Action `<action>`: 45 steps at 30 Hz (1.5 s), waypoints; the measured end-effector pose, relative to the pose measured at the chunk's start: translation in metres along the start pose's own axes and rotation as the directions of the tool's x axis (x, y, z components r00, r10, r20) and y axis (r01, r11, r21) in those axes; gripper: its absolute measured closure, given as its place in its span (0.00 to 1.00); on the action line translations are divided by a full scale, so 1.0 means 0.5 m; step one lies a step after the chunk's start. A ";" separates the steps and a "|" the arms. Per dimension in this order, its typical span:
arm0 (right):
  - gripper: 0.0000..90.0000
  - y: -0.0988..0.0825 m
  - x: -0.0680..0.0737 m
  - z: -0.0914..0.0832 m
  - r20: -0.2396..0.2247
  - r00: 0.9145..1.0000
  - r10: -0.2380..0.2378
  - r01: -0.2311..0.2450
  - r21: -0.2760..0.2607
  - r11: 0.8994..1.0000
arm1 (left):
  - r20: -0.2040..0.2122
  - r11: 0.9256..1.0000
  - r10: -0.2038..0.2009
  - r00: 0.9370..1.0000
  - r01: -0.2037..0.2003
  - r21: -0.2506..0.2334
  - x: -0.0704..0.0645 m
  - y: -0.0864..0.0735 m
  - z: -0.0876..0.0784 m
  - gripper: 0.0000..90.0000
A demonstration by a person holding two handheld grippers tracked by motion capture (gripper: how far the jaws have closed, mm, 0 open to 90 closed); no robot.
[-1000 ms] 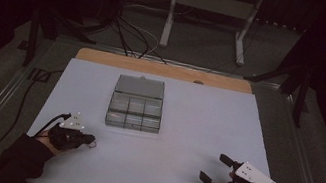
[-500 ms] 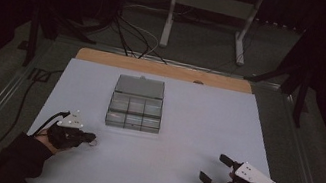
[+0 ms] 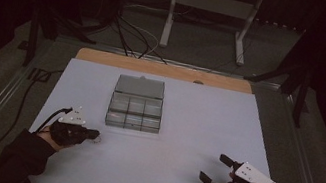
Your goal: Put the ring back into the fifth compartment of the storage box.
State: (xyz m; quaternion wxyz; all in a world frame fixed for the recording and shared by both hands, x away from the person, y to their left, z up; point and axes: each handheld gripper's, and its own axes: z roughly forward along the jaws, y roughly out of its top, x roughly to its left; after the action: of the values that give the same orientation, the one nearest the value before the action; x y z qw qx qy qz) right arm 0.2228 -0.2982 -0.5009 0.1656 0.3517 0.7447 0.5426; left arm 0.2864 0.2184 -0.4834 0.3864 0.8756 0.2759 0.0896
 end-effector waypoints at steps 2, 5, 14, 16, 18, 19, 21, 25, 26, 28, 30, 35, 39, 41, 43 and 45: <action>0.00 0.000 0.000 0.000 -0.001 1.000 0.002 -0.002 -0.002 1.000 | 0.001 1.000 -0.003 1.000 0.003 -0.008 0.001 0.005 0.001 1.00; 0.00 0.000 0.000 0.000 0.000 1.000 0.000 0.000 0.000 1.000 | 0.009 1.000 -0.002 1.000 0.002 -0.017 0.002 0.013 0.004 1.00; 0.00 0.001 0.001 -0.002 0.001 1.000 -0.001 0.001 -0.004 1.000 | 0.022 1.000 0.012 1.000 -0.011 -0.020 0.002 0.033 0.012 1.00; 0.00 0.001 0.001 -0.002 0.001 1.000 0.000 0.000 -0.003 1.000 | 0.022 1.000 0.014 1.000 -0.014 -0.023 0.003 0.037 0.013 1.00; 0.00 0.001 0.001 -0.002 0.000 1.000 0.001 -0.001 -0.003 1.000 | 0.030 1.000 0.015 0.999 -0.015 -0.026 0.004 0.041 0.015 1.00; 0.00 0.000 0.000 -0.001 0.000 1.000 0.001 -0.001 -0.003 1.000 | 0.030 1.000 0.018 0.999 -0.017 -0.026 0.004 0.043 0.016 1.00; 0.00 0.000 0.000 -0.001 -0.001 1.000 0.001 -0.001 -0.003 1.000 | 0.036 0.999 0.024 0.999 -0.023 -0.027 0.003 0.047 0.019 1.00; 0.00 0.000 0.000 -0.001 -0.002 1.000 0.001 -0.001 -0.001 1.000 | 0.044 0.999 0.027 0.999 -0.026 -0.032 0.004 0.055 0.024 1.00; 0.00 0.000 0.000 -0.001 -0.002 1.000 0.000 0.000 -0.001 1.000 | 0.043 0.999 0.032 0.999 -0.030 -0.031 0.004 0.057 0.024 1.00; 0.00 0.000 0.000 -0.001 -0.003 1.000 -0.001 0.001 0.000 1.000 | 0.047 0.999 0.032 0.998 -0.031 -0.037 0.005 0.063 0.025 1.00; 0.00 0.000 0.000 -0.001 -0.003 1.000 0.000 0.000 -0.001 1.000 | 0.047 0.999 0.039 0.998 -0.037 -0.039 0.005 0.069 0.026 1.00; 0.00 0.000 0.000 -0.001 -0.003 1.000 0.000 0.000 0.000 1.000 | 0.055 0.998 0.048 0.997 -0.045 -0.049 0.006 0.084 0.033 1.00; 0.00 0.000 0.000 0.000 -0.004 1.000 0.001 -0.001 0.000 1.000 | 0.059 0.997 0.055 0.997 -0.052 -0.051 0.006 0.094 0.038 1.00; 0.00 -0.001 0.000 0.000 -0.004 1.000 0.001 -0.001 0.000 1.000 | 0.062 0.997 0.056 0.997 -0.052 -0.057 0.007 0.100 0.040 1.00; 0.00 0.000 0.000 0.000 -0.005 1.000 0.002 -0.002 0.000 1.000 | 0.066 0.997 0.060 0.996 -0.056 -0.058 0.008 0.105 0.042 1.00; 0.00 -0.001 0.000 0.000 -0.005 1.000 0.001 -0.001 0.000 1.000 | 0.067 0.996 0.063 0.996 -0.058 -0.061 0.009 0.109 0.044 1.00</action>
State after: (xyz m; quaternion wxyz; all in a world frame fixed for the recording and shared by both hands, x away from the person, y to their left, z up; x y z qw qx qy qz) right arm 0.2228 -0.2983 -0.5012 0.1633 0.3508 0.7450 0.5434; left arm 0.3211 0.1772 -0.4589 0.4184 0.8743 0.2329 0.0790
